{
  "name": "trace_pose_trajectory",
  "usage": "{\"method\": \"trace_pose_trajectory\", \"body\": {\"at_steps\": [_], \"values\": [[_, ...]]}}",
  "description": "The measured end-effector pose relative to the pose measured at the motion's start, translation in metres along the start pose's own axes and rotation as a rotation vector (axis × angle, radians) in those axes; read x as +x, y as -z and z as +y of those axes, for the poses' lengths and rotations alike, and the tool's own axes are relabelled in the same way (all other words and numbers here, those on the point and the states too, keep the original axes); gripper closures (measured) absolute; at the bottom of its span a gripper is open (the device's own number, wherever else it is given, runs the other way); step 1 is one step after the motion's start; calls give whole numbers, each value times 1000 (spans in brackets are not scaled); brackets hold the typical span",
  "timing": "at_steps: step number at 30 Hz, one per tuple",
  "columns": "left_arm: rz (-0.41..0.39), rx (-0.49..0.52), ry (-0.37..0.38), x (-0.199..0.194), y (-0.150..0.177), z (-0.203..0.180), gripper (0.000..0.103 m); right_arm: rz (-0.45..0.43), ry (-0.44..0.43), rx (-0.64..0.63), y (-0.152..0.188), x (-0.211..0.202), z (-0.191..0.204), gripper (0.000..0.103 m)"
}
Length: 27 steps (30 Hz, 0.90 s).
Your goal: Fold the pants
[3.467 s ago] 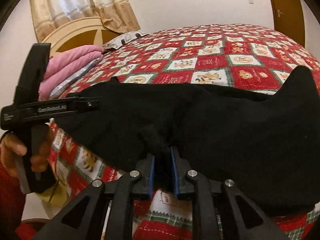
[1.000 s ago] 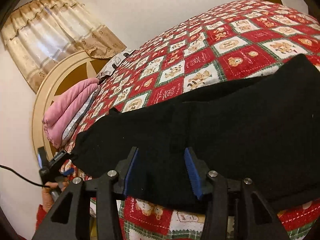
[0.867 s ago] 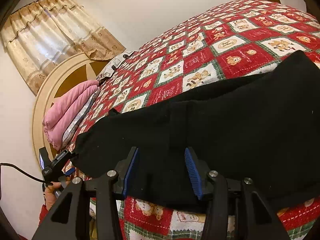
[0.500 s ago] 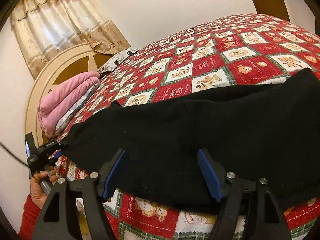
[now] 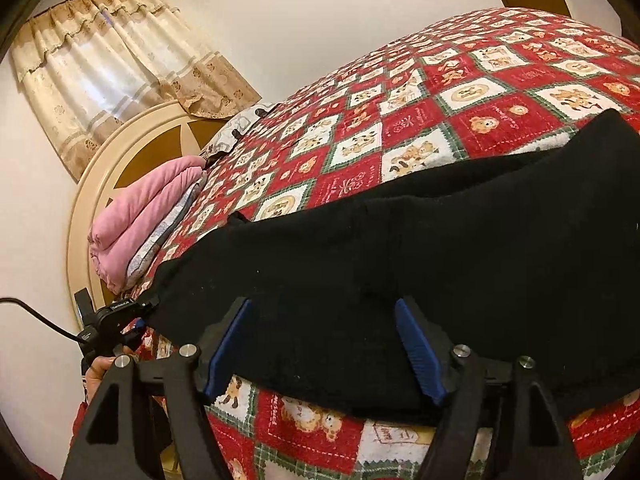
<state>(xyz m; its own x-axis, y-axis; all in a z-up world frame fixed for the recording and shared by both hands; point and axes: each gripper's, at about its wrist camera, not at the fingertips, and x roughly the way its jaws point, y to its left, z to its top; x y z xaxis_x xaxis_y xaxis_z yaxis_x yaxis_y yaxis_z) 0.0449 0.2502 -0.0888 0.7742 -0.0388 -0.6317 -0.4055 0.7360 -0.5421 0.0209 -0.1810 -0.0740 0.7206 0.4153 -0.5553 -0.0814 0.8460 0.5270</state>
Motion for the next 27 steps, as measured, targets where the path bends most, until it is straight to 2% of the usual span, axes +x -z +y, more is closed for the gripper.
{"method": "trace_pose_trajectory", "body": {"at_steps": [4,6,7,10,12,14,17,21,25,27], "values": [[-36,57,-2,-14,0,-16,84,15,-8,7,-3,-4,1,29],[-77,149,29,-28,0,-39,84,-18,-60,32,-5,-15,0,28],[-97,201,53,-36,1,-54,84,-56,-76,36,-7,-25,-1,28],[-127,354,145,-55,10,-99,84,-159,-33,8,-19,-54,-1,29],[-129,456,187,-64,23,-132,84,-179,-22,40,-28,-67,-13,28],[-114,542,269,-73,40,-163,84,-175,-34,125,-33,-76,-32,28],[-65,674,422,-83,80,-212,84,-202,-44,275,-33,-94,-69,28],[35,862,606,-94,152,-267,84,-254,-44,323,-30,-123,-94,28],[129,998,692,-89,224,-294,84,-279,-90,357,-31,-143,-110,28],[172,1060,686,-81,253,-300,84,-281,-109,383,-30,-145,-119,28]]}}
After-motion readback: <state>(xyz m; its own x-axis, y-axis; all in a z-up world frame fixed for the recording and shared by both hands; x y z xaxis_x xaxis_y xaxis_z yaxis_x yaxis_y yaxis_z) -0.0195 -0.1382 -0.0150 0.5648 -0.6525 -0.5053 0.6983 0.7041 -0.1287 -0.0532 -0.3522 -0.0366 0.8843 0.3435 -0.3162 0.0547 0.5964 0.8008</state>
